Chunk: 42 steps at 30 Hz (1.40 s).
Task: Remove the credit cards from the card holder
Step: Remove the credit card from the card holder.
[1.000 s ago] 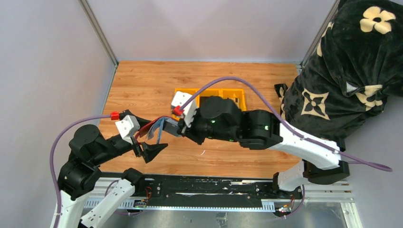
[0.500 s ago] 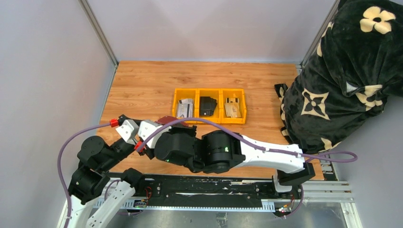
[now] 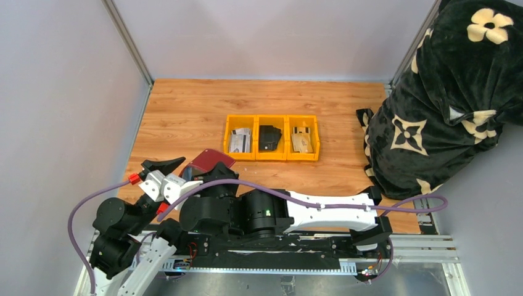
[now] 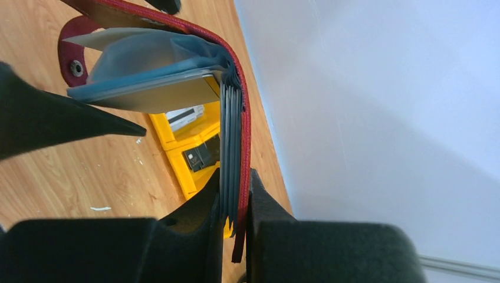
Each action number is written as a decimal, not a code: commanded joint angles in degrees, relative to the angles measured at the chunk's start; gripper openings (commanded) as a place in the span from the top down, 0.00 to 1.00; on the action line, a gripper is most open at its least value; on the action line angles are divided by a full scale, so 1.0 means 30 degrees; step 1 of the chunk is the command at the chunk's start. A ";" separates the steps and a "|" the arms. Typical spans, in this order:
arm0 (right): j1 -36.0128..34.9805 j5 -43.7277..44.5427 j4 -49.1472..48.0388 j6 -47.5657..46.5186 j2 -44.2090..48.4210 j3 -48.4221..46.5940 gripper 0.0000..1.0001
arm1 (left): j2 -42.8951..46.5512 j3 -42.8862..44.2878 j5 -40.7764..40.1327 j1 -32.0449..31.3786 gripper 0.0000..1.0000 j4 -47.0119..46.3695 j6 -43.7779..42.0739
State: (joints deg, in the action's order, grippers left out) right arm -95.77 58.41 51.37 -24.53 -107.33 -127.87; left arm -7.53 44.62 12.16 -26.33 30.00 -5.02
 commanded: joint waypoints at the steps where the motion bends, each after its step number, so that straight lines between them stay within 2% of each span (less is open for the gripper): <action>1: -0.0533 -0.0562 -0.1676 -0.0280 0.0122 0.0267 1.00 | 0.0865 -0.0672 0.0245 0.0074 0.08 -0.0902 -0.0828; 6: -0.0510 -0.2751 -0.0277 0.1490 0.0695 0.0320 1.00 | 0.0463 0.0055 -0.3022 0.0075 0.21 -0.1199 -0.0308; 8: -0.0393 -0.4406 0.0233 0.2333 0.1390 0.1038 1.00 | 0.0244 0.0563 -0.3004 0.0074 0.25 -0.0780 -0.0256; 11: 0.0303 -0.7033 0.0223 0.3657 0.2901 0.2535 1.00 | -0.0158 0.1589 -0.0785 0.0074 0.36 0.0355 -0.0246; 14: 0.0882 -1.0303 -0.0674 0.4098 0.4919 0.4389 1.00 | -0.1073 0.2780 0.2837 0.0059 0.46 0.1986 -0.0518; 17: 0.1395 -1.2530 -0.2051 0.4177 0.6731 0.6686 1.00 | -0.2628 0.4274 0.6413 0.0068 0.51 0.4299 -0.1088; 20: 0.2271 -1.4938 -0.2897 0.4765 0.8165 0.8116 1.00 | -0.4161 0.5585 0.8829 0.0073 0.53 0.6209 -0.1495; 26: 0.3886 -1.8503 -0.4287 0.5471 1.0180 1.0312 1.00 | -0.6000 0.7500 1.0902 0.0074 0.63 0.7068 -0.1271; 34: 0.6270 -2.3805 -0.6295 0.6749 1.2077 1.3170 1.00 | -0.7275 0.8579 1.2095 0.0067 0.79 0.7077 0.0210; 38: 0.7514 -2.6561 -0.7827 0.7471 1.2689 1.4695 1.00 | -0.8054 0.9205 1.2266 0.0056 0.94 0.7794 0.0426; 42: 0.8677 -2.7897 -0.9187 0.7939 1.2785 1.5688 0.89 | -0.9384 0.9916 1.3040 0.0074 1.00 0.8866 0.0695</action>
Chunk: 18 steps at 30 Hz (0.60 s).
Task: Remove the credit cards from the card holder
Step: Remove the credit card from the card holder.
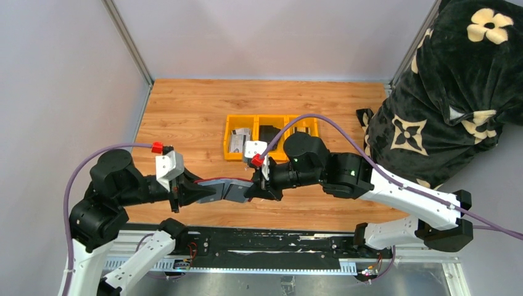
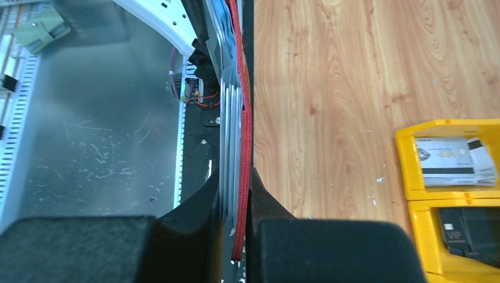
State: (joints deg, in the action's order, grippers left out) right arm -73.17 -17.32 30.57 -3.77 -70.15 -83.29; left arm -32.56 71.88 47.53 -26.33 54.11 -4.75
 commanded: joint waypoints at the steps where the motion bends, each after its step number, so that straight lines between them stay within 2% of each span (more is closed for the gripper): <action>1: 0.1417 -0.3263 -0.2580 0.1132 0.0402 0.1130 0.86 | -0.1233 0.0827 0.1433 0.0056 1.00 0.0934 0.0785; 7: 0.4394 -0.5936 -0.4692 0.2755 0.0664 0.2536 0.69 | -0.2567 0.1188 0.1942 0.0074 1.00 0.1222 0.2150; 11: 0.6897 -0.3608 -0.5835 0.4455 0.2617 0.3264 0.53 | -0.3837 0.2057 0.0705 0.0074 1.00 0.2095 0.2393; 15: 0.7103 0.0672 -0.8790 0.6142 0.5614 0.5119 0.30 | -0.5160 0.2369 -0.1049 0.0074 1.00 0.2527 0.3365; 18: 0.7100 0.0357 -1.1447 0.8824 0.6865 0.6958 0.23 | -0.5880 0.2630 -0.1465 0.0379 1.00 0.2538 0.4221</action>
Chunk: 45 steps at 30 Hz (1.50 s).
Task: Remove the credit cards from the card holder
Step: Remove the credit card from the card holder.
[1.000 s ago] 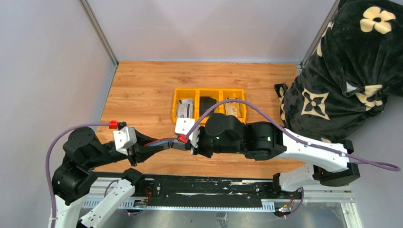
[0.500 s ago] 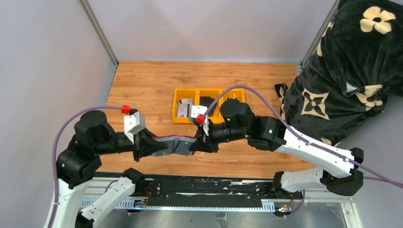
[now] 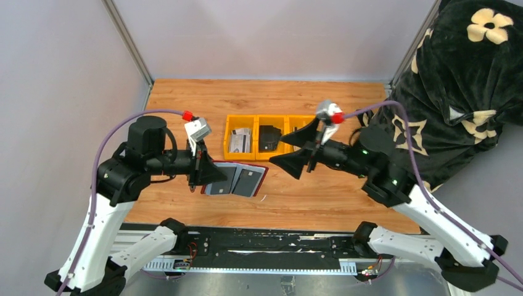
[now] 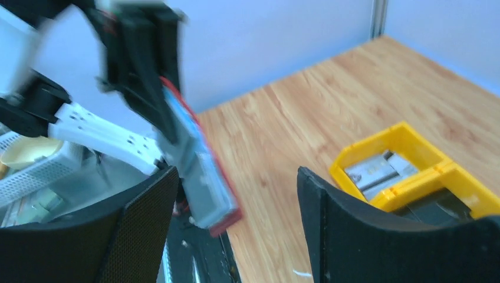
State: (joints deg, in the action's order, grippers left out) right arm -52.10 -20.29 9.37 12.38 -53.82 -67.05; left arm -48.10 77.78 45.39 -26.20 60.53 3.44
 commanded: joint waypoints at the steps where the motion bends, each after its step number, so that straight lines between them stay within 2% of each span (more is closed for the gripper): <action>1: 0.0032 0.0151 -0.5487 0.4568 0.1480 0.2141 0.23 | -0.0928 0.0744 -0.0734 0.0589 1.00 0.0390 0.1779; 3: -0.0278 -0.1825 -0.8420 0.6823 0.0796 0.3192 0.24 | -0.1536 0.0874 0.0107 0.1252 1.00 0.0389 0.2233; 8: -0.1897 -0.3946 -1.1170 0.9405 -0.1767 0.3934 0.26 | -0.2460 0.0916 0.2839 0.2937 1.00 0.0388 0.2585; 23: -0.2168 -0.3741 -1.2672 1.1309 -0.4333 0.4487 0.30 | -0.2041 0.1519 0.5712 0.3429 0.98 0.0389 0.3256; 32: -0.2205 -0.3474 -1.2739 1.1673 -0.5456 0.3749 0.35 | -0.1792 0.2115 0.5916 0.3431 0.96 0.0413 0.3395; 36: -0.2345 -0.3552 -1.3454 1.2001 -0.5877 0.3681 0.40 | -0.1635 0.2207 0.5767 0.3429 0.96 0.0374 0.3335; 40: -0.2496 -0.3766 -1.5142 1.2791 -0.6293 0.3996 0.50 | -0.1542 0.1965 0.5612 0.3429 0.81 0.0162 0.3514; 45: -0.2527 -0.3655 -1.8642 1.4545 -0.6685 0.5031 0.65 | -0.1161 0.1556 0.5877 0.3429 0.73 -0.0999 0.4415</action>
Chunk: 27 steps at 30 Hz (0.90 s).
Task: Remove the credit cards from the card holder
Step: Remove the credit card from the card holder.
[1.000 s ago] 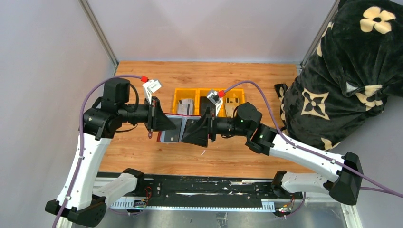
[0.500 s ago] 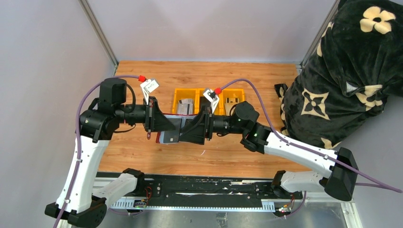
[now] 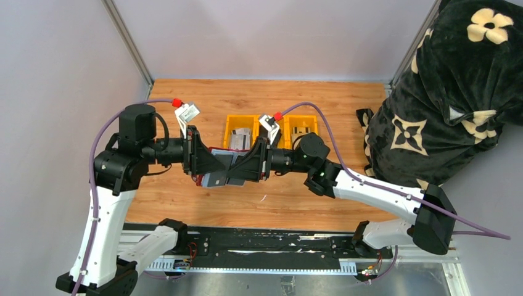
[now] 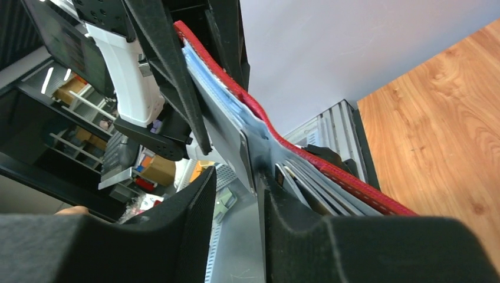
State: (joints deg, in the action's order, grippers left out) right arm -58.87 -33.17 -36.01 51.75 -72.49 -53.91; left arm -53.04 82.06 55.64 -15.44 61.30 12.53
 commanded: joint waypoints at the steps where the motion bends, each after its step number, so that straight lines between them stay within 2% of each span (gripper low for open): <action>1: -0.0261 0.0690 -0.3842 0.1576 -0.0474 0.0747 0.66 | 0.0606 0.0013 0.2574 -0.0155 0.73 -0.1647 0.1677; 10: -0.0239 0.1270 -0.7835 0.3531 -0.0870 0.1945 0.71 | 0.2560 -0.2736 0.3366 -0.0155 0.79 -0.8100 0.6701; 17: -0.0239 0.1666 -0.9620 0.4051 -0.0657 0.2815 0.78 | 0.2501 -0.2556 0.3192 -0.0154 0.87 -0.8159 0.6807; 19: -0.0239 0.1458 -1.0469 0.4474 -0.0939 0.2759 0.77 | 0.2553 -0.2618 0.2898 -0.0154 0.89 -0.8205 0.6808; 21: -0.0267 0.1111 -1.0905 0.4744 -0.1281 0.2511 0.68 | 0.2612 -0.2682 0.2639 -0.0155 0.91 -0.8216 0.6837; 23: -0.0365 0.1060 -1.0983 0.4763 -0.1424 0.2379 0.65 | 0.2635 -0.2734 0.2553 -0.0155 0.93 -0.8288 0.6935; 25: -0.0413 0.1149 -1.0995 0.4645 -0.1457 0.2306 0.66 | 0.2649 -0.2732 0.2491 -0.0155 0.94 -0.8425 0.7073; 27: -0.0437 0.1203 -1.0995 0.4573 -0.1472 0.2214 0.72 | 0.2702 -0.2786 0.2407 -0.0155 0.95 -0.8602 0.7210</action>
State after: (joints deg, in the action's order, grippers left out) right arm -58.87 -31.57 -67.35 65.45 -75.53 -46.11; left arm -45.41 74.15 59.20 -15.38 38.57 31.11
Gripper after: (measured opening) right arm 0.321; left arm 0.232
